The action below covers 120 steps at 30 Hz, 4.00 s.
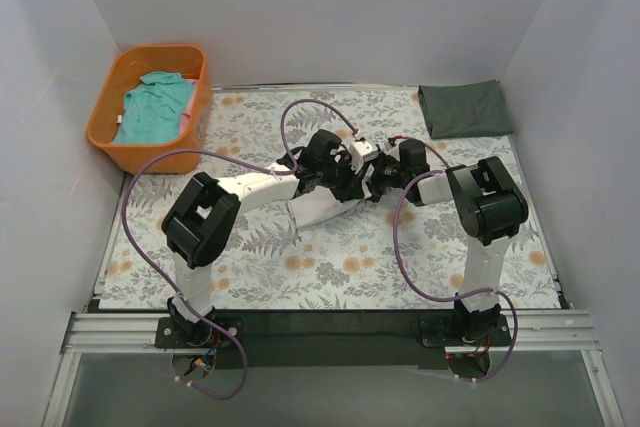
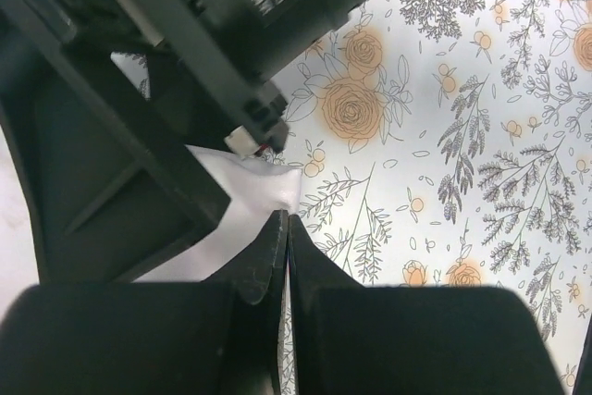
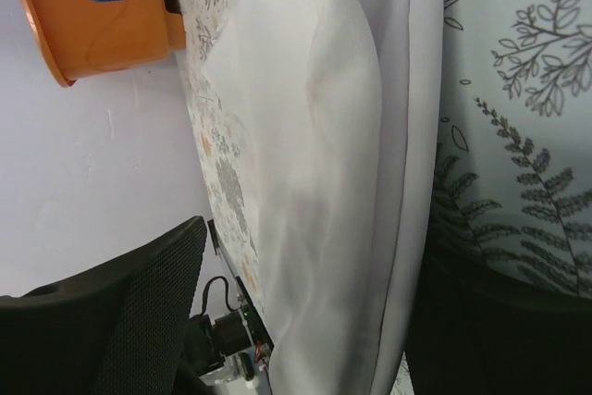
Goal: Fold and stack the t-shirts
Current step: Neatly place the folded tshirt to the corner
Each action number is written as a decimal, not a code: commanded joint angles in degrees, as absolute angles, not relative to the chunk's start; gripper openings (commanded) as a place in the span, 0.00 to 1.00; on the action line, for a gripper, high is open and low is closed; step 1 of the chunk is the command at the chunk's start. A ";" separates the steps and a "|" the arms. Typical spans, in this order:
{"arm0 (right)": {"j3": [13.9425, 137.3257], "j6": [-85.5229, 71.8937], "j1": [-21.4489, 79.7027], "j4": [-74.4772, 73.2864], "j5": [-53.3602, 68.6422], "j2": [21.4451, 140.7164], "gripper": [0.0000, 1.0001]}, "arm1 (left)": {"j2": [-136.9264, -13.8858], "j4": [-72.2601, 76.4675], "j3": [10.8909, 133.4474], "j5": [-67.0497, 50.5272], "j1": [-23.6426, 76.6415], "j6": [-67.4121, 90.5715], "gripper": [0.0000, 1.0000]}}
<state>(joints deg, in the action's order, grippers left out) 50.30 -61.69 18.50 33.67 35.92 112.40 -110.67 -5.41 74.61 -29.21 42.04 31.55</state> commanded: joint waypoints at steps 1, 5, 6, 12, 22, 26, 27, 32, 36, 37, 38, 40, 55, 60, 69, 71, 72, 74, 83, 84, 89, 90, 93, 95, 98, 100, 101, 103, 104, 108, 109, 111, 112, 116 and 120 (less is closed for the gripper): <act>51.94 -63.28 19.34 37.70 32.52 115.40 0.69 | -104.50 -4.39 74.27 -30.67 41.57 31.90 0.00; 52.64 -61.79 19.60 38.41 31.64 116.89 0.66 | -104.33 -4.48 74.00 -31.20 41.40 32.08 0.00; 52.82 -61.53 19.60 38.50 31.55 117.33 0.65 | -104.33 -4.48 74.09 -31.46 41.40 32.08 0.00; 55.36 -56.09 19.51 37.80 32.86 117.60 0.06 | -104.77 -5.27 74.62 -30.15 41.31 32.17 0.00; 71.96 -17.43 17.05 9.77 27.78 113.73 0.01 | -96.25 -15.20 74.71 -27.78 36.31 34.45 0.41; 76.88 -4.77 15.30 3.61 23.39 114.17 0.01 | -92.99 -19.86 73.74 -24.26 34.19 34.01 0.47; 77.86 -2.48 14.86 2.47 21.81 114.43 0.01 | -91.68 -20.30 73.31 -23.21 33.84 34.01 0.47; 89.35 9.64 10.30 -4.30 22.85 119.78 0.01 | -87.90 -21.27 69.79 -20.83 33.13 33.05 0.47; 98.31 14.67 6.95 -9.47 23.73 123.21 0.01 | -86.40 -22.67 69.00 -19.51 33.05 32.00 0.48; 99.83 15.37 6.42 -10.36 23.73 123.74 0.01 | -86.31 -23.20 68.91 -19.16 33.05 31.82 0.48; 101.50 16.16 5.20 -10.98 23.64 124.71 0.01 | -86.05 -23.46 68.73 -18.99 32.87 31.38 0.51; 105.10 18.10 4.31 -12.30 23.73 125.59 0.01 | -86.04 -24.25 68.82 -18.46 32.87 30.68 0.56; 117.59 24.70 -4.13 -15.38 26.81 128.93 0.01 | -86.31 -26.98 68.64 -16.44 32.87 29.53 0.84; 119.70 24.44 -5.54 -15.47 27.42 128.85 0.01 | -86.75 -27.07 68.99 -16.79 32.87 29.27 0.84; 121.90 22.06 -7.91 -15.56 29.35 128.41 0.01 | -87.63 -27.86 69.61 -17.40 32.78 28.92 0.85; 122.17 21.80 -8.35 -15.99 29.97 128.14 0.01 | -87.63 -27.86 69.43 -17.58 32.78 28.83 0.85; 122.17 21.88 -8.52 -16.08 30.23 128.14 0.01 | -87.80 -27.77 69.35 -17.58 32.78 28.92 0.85; 122.17 22.32 -8.87 -16.61 30.32 128.14 0.01 | -87.89 -27.77 69.43 -17.75 32.87 28.92 0.85; 122.78 25.13 -10.98 -17.75 30.41 130.86 0.01 | -88.50 -28.39 69.70 -18.11 32.78 29.00 0.85; 123.13 26.09 -11.07 -17.67 30.06 131.13 0.01 | -88.59 -28.56 69.78 -18.11 32.78 28.92 0.86; 124.28 28.21 -11.95 -17.75 29.45 134.20 0.01 | -89.38 -29.09 70.22 -18.19 32.78 28.92 0.86; 124.63 28.65 -12.04 -17.67 28.83 134.73 0.01 | -89.65 -29.27 70.31 -18.37 32.78 29.00 0.86; 125.59 30.14 -12.39 -17.23 27.60 136.93 0.01 | -90.09 -29.79 70.58 -18.28 32.87 28.92 0.86; 126.21 30.85 -12.92 -16.44 26.90 138.42 0.01 | -90.26 -30.32 70.84 -18.28 32.78 28.74 0.86; 126.21 32.69 -13.36 -15.56 25.67 140.01 0.01 | -90.79 -30.94 71.45 -18.28 32.78 28.65 0.86; 125.77 33.66 -13.45 -15.21 24.70 140.97 0.01 | -91.40 -31.20 71.98 -18.28 32.78 28.65 0.86; 125.42 34.62 -13.62 -14.86 24.35 141.15 0.01 | -91.67 -31.29 72.16 -18.28 32.87 28.57 0.86; 125.42 34.98 -13.71 -14.15 23.47 142.03 0.01 | -92.02 -31.46 72.60 -18.28 32.78 28.56 0.86; 125.42 34.98 -13.88 -13.89 23.29 142.29 0.01 | -92.11 -31.55 72.60 -18.28 32.78 28.48 0.86; 125.16 35.24 -14.24 -12.57 21.63 142.47 0.01 | -92.46 -31.73 72.69 -18.28 32.87 28.56 0.86; 124.98 35.24 -14.50 -12.13 21.53 142.21 0.01 | -92.55 -31.73 72.69 -18.37 32.78 28.48 0.86; 124.11 34.63 -14.85 -11.34 21.88 141.59 0.02 | -92.64 -31.73 72.77 -18.28 32.78 28.56 0.86; 123.49 34.45 -15.03 -11.08 21.71 141.16 0.10 | -92.72 -31.73 72.60 -18.37 32.78 28.56 0.86; 122.17 33.05 -15.03 -10.02 16.97 140.36 0.44 | -92.81 -31.55 72.60 -18.46 32.78 28.56 0.86; 119.97 31.65 -15.73 -9.93 15.12 137.12 0.50 | -92.55 -31.20 72.51 -18.37 32.70 28.48 0.86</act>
<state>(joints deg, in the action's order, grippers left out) 121.27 32.93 -14.74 -12.12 17.67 141.99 -93.51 -31.31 70.67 -17.58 32.95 29.34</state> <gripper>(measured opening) 0.496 0.857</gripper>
